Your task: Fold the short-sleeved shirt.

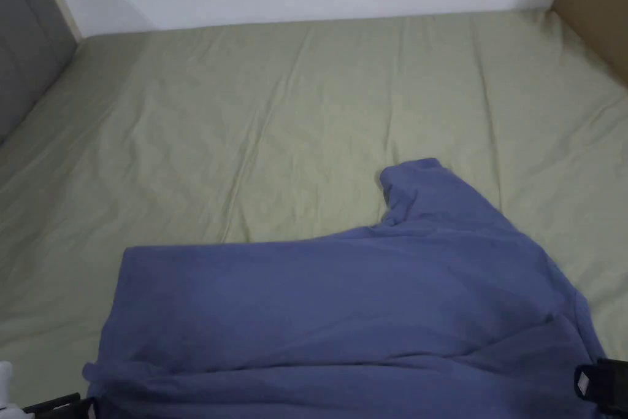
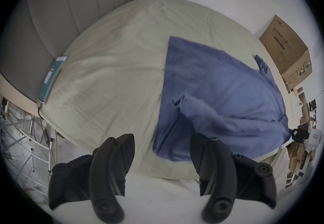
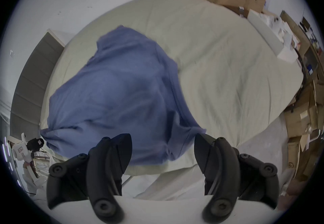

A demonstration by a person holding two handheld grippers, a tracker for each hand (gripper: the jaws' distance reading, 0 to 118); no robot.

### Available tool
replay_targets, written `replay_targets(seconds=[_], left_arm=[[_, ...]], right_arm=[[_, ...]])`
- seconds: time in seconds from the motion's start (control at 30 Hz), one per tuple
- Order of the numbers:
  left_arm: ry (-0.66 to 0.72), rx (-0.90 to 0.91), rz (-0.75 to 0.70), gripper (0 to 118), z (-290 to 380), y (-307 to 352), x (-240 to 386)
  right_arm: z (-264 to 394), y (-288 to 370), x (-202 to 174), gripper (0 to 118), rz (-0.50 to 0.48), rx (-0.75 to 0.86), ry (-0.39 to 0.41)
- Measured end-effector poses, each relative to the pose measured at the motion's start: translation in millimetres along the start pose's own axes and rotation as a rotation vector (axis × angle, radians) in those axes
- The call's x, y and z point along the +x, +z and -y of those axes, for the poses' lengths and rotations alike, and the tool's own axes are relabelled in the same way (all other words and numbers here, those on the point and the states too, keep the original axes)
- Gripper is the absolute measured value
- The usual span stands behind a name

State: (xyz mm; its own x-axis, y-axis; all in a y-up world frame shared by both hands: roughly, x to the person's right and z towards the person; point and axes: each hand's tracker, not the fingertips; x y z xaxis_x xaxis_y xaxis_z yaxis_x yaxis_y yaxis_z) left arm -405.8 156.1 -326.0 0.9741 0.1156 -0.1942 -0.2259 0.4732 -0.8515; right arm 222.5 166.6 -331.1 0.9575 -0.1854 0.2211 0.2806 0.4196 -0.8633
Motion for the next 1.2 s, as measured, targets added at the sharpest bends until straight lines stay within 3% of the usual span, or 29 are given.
replay_targets(seconds=[0.07, 0.1, 0.13, 0.17, 0.2, 0.27, 0.3, 0.33, 0.5, 0.53, 0.6, 0.63, 0.73, 0.8, 0.83, 0.87, 0.9, 0.93, 0.97, 1.07, 1.1, 1.2], left_arm=[[0.014, 0.065, 0.043, 65, -13.9, 13.3, 7.0], [0.015, 0.084, 0.069, 54, -20.6, 18.4, 11.2], [0.012, 0.119, 0.100, 34, -27.8, 23.9, 14.7], [-0.008, 0.141, 0.124, 0, -17.1, 9.8, 11.4], [-0.026, 0.150, 0.145, 0, -27.3, 4.3, 12.5], [-0.002, 0.127, 0.183, 0, -32.1, -21.8, 12.8], [0.004, 0.086, 0.222, 0, -36.8, -36.6, 11.8], [0.000, 0.088, 0.219, 0, -59.8, -14.9, 58.7], [-0.049, 0.082, 0.206, 0, -85.7, -37.9, 78.5], [-0.049, 0.078, 0.218, 0, -92.0, -42.2, 75.6], [-0.052, 0.075, 0.220, 0, -99.7, -50.7, 85.2], [-0.062, 0.065, 0.213, 0, -107.6, -58.3, 86.7], [-0.077, 0.040, 0.192, 0, -104.7, -70.8, 86.2], [-0.067, 0.018, 0.189, 11, -111.9, -81.5, 76.2], [-0.053, 0.009, 0.184, 25, -117.8, -86.9, 69.4], [-0.043, -0.004, 0.170, 52, -106.7, -82.6, 74.6], [-0.033, -0.012, 0.155, 67, -111.6, -85.0, 68.7], [-0.021, -0.012, 0.152, 77, -118.4, -88.1, 61.3], [-0.016, -0.013, 0.149, 83, -125.9, -91.6, 55.0], [-0.012, -0.033, 0.135, 83, -147.2, -106.7, 43.6], [-0.015, -0.026, 0.105, 83, -158.2, -114.1, 39.8], [-0.022, 0.003, 0.056, 83, -188.3, -143.7, 32.5]], right_arm=[[-12.6, 6.3, -8.5, 74, -0.044, 0.053, 0.007], [-17.5, 8.8, -13.2, 66, -0.047, 0.075, 0.018], [-23.4, 8.2, -20.1, 50, -0.034, 0.094, 0.039], [-29.5, 5.1, -27.1, 24, -0.022, 0.093, 0.052], [-35.2, 0.0, -32.9, 8, -0.018, 0.085, 0.051], [-43.4, -15.1, -38.4, 1, -0.042, 0.070, 0.022], [-48.2, -23.9, -41.0, 1, -0.065, 0.064, 0.001], [-57.0, -36.4, -43.8, 1, -0.083, 0.042, 0.015], [-128.1, -75.4, -47.3, 1, -0.116, 0.087, 0.011], [-147.7, -84.0, -47.3, 8, -0.110, 0.093, 0.016], [-182.4, -105.2, -48.7, 66, -0.082, 0.115, 0.042], [-197.4, -116.5, -50.8, 83, -0.059, 0.100, 0.075], [-230.8, -162.4, -52.5, 85, 0.033, 0.033, 0.101], [-233.7, -190.8, -54.9, 84, 0.028, -0.043, 0.115], [-231.1, -202.1, -57.5, 79, 0.029, -0.112, 0.100], [-227.1, -210.2, -60.8, 76, 0.013, -0.164, 0.103], [-218.1, -209.1, -71.1, 74, 0.097, -0.103, 0.199], [-215.9, -203.3, -78.4, 67, 0.101, -0.056, 0.257], [-217.8, -197.7, -80.0, 50, 0.085, -0.070, 0.223], [-223.4, -188.6, -73.3, 4, -0.001, -0.067, 0.165], [-224.1, -189.4, -71.4, 4, -0.024, -0.078, 0.129], [-225.5, -190.5, -71.3, 4, -0.005, -0.086, 0.139]])
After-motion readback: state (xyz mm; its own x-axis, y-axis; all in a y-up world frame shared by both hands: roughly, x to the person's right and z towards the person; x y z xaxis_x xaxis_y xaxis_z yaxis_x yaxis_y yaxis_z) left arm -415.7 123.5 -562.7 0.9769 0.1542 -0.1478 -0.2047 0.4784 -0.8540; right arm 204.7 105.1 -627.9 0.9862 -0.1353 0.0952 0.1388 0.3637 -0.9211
